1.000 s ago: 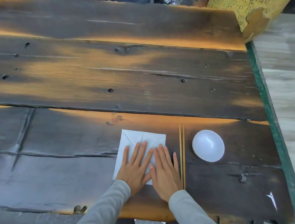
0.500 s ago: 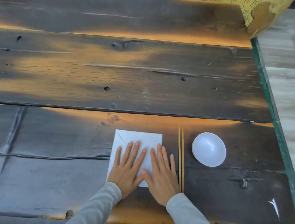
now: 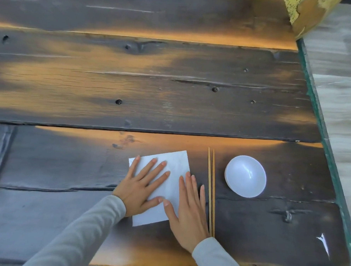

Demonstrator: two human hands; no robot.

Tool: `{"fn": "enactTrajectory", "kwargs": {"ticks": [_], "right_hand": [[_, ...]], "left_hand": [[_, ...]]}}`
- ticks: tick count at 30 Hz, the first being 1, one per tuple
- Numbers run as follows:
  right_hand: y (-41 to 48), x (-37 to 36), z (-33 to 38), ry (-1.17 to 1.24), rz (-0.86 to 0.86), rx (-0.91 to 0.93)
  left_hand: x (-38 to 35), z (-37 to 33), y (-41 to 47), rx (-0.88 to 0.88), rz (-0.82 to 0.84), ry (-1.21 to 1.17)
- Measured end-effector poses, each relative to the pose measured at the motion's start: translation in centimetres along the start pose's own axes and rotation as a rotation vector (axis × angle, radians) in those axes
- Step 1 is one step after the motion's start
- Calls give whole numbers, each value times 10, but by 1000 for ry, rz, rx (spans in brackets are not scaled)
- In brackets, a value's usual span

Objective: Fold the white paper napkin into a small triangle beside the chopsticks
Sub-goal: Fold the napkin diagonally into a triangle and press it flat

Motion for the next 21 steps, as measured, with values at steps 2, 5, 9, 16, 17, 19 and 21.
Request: {"fn": "enactTrajectory", "kwargs": {"ticks": [2,5,9,16,17,19,21], "right_hand": [[5,0,-7,2,-3,-28],[11,2,-17,57,-34,-58],[22,2,-18,97,-64,-42],[35,-6,-4,19,-80,65],[36,-7,-2,-14,-78,66],[38,-6,1,-91,-77,65],[40,-4,5,-152,-90,69]], "left_hand": [[-4,-8,3,109,-25,-70],[-9,-17,10,300,-55,-169],[-14,-22,17,435,-82,-220],[-11,-6,6,391,-79,-196],[-11,1,2,403,-72,-188],[-9,11,-5,427,-67,-176],[-8,17,-8,433,-63,-171]]}}
Point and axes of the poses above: each hand's wrist, its own y-axis towards the middle knuckle, its own x-axis out of the back of the hand, z = x × y, the point moved 10 cm from there along y, towards the middle knuckle, and after that the axes turned 14 degrees about -y, right-handed, at the moved point
